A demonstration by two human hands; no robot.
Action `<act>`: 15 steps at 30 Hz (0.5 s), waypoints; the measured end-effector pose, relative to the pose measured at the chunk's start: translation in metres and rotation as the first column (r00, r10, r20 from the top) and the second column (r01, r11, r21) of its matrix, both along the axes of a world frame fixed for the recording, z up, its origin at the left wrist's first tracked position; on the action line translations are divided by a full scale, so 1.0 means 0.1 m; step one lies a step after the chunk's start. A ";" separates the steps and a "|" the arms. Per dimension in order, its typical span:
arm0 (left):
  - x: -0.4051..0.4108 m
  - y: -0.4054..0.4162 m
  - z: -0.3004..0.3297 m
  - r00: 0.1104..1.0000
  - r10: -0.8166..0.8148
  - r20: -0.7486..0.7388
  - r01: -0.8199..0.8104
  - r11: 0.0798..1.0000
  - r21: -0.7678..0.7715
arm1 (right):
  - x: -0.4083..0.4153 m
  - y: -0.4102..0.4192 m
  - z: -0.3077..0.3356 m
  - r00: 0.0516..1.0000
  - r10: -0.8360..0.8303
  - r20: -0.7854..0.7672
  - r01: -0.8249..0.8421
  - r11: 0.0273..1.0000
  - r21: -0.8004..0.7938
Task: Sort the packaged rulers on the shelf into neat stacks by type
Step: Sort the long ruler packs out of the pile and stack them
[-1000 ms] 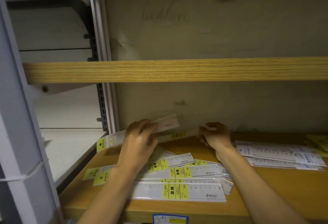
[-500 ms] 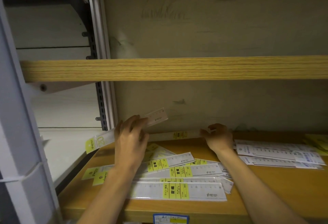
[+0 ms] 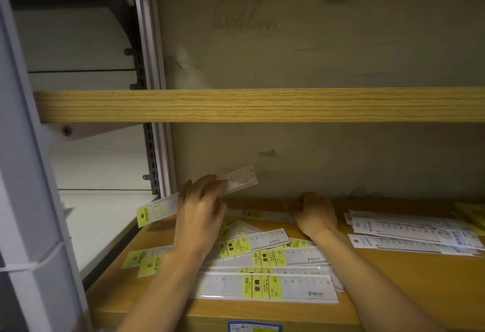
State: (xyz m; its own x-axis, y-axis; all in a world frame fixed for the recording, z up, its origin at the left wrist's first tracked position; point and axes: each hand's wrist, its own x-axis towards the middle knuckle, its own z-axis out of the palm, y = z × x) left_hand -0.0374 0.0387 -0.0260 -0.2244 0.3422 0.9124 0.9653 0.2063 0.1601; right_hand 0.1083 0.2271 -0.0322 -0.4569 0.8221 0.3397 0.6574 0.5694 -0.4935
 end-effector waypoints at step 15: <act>0.09 0.06 -0.03 0.981 -0.173 -0.091 0.154 0.971 -0.183 | 0.16 -0.45 0.39 0.623 0.265 -0.736 -0.591 0.775 -0.222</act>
